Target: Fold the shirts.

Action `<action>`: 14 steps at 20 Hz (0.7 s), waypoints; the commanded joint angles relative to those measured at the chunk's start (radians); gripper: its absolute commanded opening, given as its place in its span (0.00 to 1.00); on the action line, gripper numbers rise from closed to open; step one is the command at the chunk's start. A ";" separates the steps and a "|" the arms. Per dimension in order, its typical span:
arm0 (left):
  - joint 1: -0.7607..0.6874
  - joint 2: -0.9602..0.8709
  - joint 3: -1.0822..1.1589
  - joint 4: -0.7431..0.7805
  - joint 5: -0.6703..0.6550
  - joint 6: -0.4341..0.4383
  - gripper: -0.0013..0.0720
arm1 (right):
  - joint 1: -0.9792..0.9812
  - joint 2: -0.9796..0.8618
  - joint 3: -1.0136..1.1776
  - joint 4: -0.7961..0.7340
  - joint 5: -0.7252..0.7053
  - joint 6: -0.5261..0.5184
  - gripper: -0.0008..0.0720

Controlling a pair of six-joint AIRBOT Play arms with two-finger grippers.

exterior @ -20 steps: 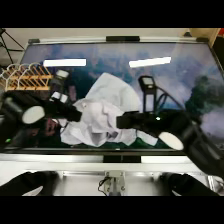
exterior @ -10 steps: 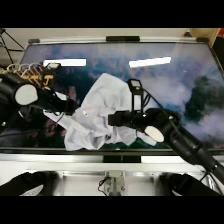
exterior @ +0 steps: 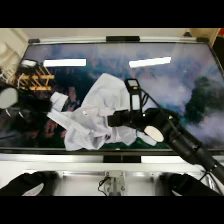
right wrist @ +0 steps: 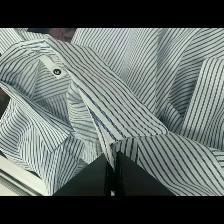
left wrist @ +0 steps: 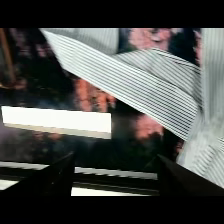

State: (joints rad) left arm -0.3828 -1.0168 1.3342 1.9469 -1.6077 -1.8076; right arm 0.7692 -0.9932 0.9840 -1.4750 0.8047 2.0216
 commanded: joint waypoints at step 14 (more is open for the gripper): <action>0.945 -0.469 0.032 -0.462 0.308 0.517 0.84 | 0.001 0.000 0.000 0.113 -0.002 0.002 0.12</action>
State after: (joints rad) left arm 0.5243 -1.3643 1.3640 1.5208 -1.3151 -1.3735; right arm 0.7692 -0.9932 0.9840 -1.3907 0.8028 2.0163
